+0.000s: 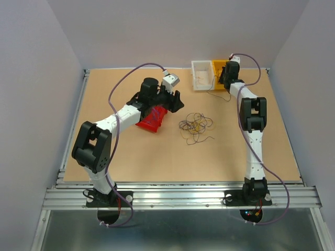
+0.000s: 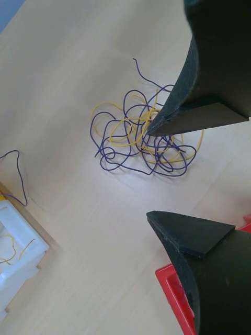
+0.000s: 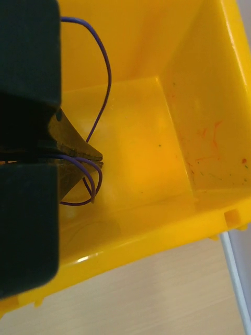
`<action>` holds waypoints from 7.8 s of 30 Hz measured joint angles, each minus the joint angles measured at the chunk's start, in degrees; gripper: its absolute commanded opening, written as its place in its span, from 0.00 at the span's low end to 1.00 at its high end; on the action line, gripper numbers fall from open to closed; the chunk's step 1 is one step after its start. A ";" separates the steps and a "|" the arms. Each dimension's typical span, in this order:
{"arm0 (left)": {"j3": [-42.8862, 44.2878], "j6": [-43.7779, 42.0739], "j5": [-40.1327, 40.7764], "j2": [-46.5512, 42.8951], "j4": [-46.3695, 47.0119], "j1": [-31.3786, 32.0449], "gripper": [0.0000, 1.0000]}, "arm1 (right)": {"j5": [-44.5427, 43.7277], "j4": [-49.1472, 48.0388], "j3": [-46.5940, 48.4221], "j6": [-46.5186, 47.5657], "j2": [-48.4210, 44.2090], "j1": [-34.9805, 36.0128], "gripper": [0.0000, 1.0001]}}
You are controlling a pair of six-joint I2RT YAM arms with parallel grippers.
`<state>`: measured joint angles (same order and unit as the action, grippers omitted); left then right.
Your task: Untangle the cables
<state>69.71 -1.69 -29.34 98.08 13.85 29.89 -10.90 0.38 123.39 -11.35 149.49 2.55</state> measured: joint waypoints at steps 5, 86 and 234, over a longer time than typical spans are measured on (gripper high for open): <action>0.00 0.00 -0.17 0.00 0.00 0.00 0.70 | 3.30 2.60 -1.01 0.87 -1.20 0.00 0.01; 0.00 -0.48 0.70 0.07 -0.48 0.00 0.70 | -6.67 31.17 -31.50 -9.51 -39.30 0.15 0.59; 0.02 -0.66 -0.07 0.00 -1.40 -1.14 0.70 | -4.48 11.17 -47.71 -20.33 -36.04 1.95 0.28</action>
<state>69.73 -2.35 -29.41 98.08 12.45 28.75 -15.38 11.55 75.68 -31.68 113.45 4.49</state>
